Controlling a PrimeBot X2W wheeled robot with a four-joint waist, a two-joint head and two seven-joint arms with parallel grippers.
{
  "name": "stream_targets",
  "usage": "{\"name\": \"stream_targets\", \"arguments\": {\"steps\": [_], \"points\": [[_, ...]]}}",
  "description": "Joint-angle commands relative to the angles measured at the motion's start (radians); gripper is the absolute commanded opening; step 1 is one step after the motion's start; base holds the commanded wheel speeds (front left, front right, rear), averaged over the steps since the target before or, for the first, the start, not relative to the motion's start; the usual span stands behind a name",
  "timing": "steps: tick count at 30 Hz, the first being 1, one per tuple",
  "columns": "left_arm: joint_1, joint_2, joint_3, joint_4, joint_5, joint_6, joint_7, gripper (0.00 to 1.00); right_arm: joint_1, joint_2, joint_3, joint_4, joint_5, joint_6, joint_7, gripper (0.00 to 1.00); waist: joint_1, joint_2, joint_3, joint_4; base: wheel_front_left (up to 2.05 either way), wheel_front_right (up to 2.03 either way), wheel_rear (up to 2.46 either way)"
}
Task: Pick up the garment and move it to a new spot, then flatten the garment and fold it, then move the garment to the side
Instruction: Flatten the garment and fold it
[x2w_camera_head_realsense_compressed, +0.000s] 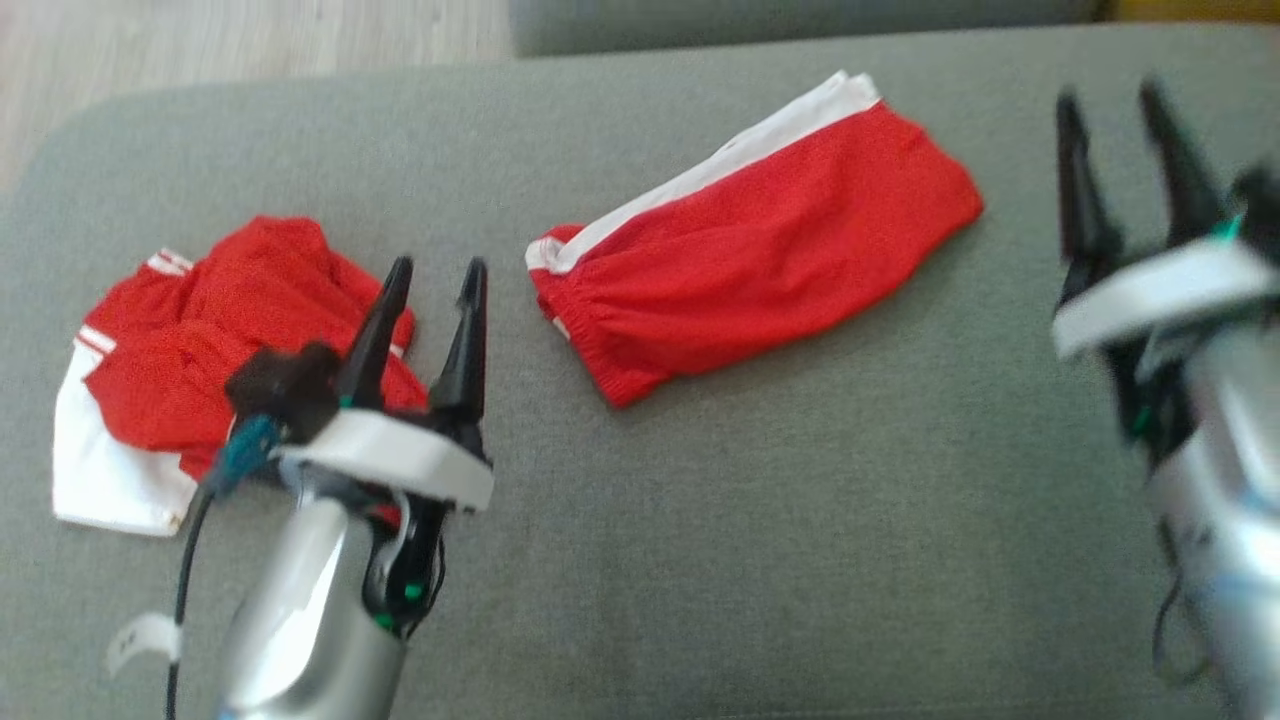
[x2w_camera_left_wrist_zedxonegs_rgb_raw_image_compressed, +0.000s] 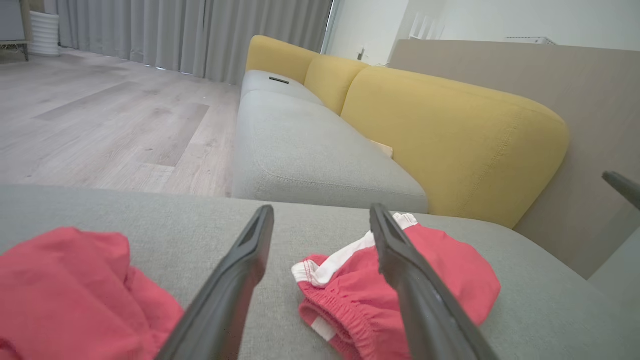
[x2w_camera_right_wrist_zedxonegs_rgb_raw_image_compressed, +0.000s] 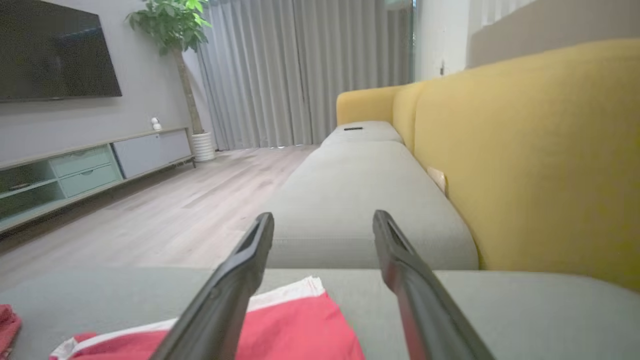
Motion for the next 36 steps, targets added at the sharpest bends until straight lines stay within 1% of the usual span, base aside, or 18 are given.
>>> {"name": "stream_targets", "arguments": {"steps": [1, 3, 7, 9, 13, 18, 25, 30, 33, 36], "points": [[0.017, 0.007, 0.053, -0.052, 0.007, -0.003, -0.005, 1.0, 0.09, 0.049, -0.051, -0.072, -0.038, -0.001, -0.01, 1.0, 0.0001, 0.0, -0.052, -0.024, 0.0, 0.0, 0.0], [0.06, 0.003, 0.074, -0.063, -0.009, -0.009, -0.005, 1.0, 0.17, 0.093, -0.099, -0.112, -0.076, -0.001, -0.01, 1.0, 0.0001, 0.0, -0.07, -0.029, 0.0, 0.0, 0.0], [0.134, -0.001, 0.1, -0.093, 0.002, -0.014, -0.005, 1.0, 0.289, 0.18, -0.178, -0.171, -0.112, -0.001, -0.01, 1.0, 0.0001, 0.0, -0.099, -0.035, 0.0, 0.0, 0.0], [0.166, -0.002, 0.107, -0.11, 0.01, -0.017, -0.005, 1.0, 0.33, 0.209, -0.2, -0.202, -0.132, -0.001, -0.006, 1.0, 0.0001, 0.0, -0.109, -0.037, 0.0, 0.0, 0.0], [0.219, -0.003, 0.114, -0.138, 0.033, -0.018, -0.005, 1.0, 0.395, 0.246, -0.232, -0.244, -0.161, -0.001, 0.002, 1.0, 0.0001, 0.0, -0.12, -0.039, 0.0, 0.0, 0.0], [0.253, -0.003, 0.108, -0.157, 0.017, -0.011, -0.005, 1.0, 0.441, 0.272, -0.26, -0.27, -0.174, -0.001, 0.011, 1.0, 0.0001, 0.0, -0.124, -0.029, 0.0, 0.0, 0.0], [0.245, -0.004, 0.08, -0.171, 0.007, -0.001, -0.005, 1.0, 0.449, 0.281, -0.292, -0.3, -0.175, -0.001, 0.036, 1.0, 0.0001, 0.0, -0.101, -0.002, 0.0, 0.0, 0.0], [0.221, -0.004, 0.041, -0.175, -0.001, 0.001, -0.005, 1.0, 0.415, 0.282, -0.324, -0.298, -0.162, -0.001, 0.104, 1.0, 0.0001, 0.0, -0.055, 0.041, 0.0, 0.0, 0.0], [0.207, -0.004, 0.021, -0.179, -0.013, 0.007, -0.005, 1.0, 0.37, 0.285, -0.373, -0.277, -0.103, -0.001, 0.16, 1.0, 0.0001, 0.0, -0.024, 0.073, 0.0, 0.0, 0.0], [0.193, -0.004, 0.0, -0.176, -0.022, 0.01, -0.005, 1.0, 0.308, 0.288, -0.432, -0.239, -0.017, -0.001, 0.234, 1.0, 0.0001, 0.0, 0.006, 0.105, 0.0, 0.0, 0.0]]}}
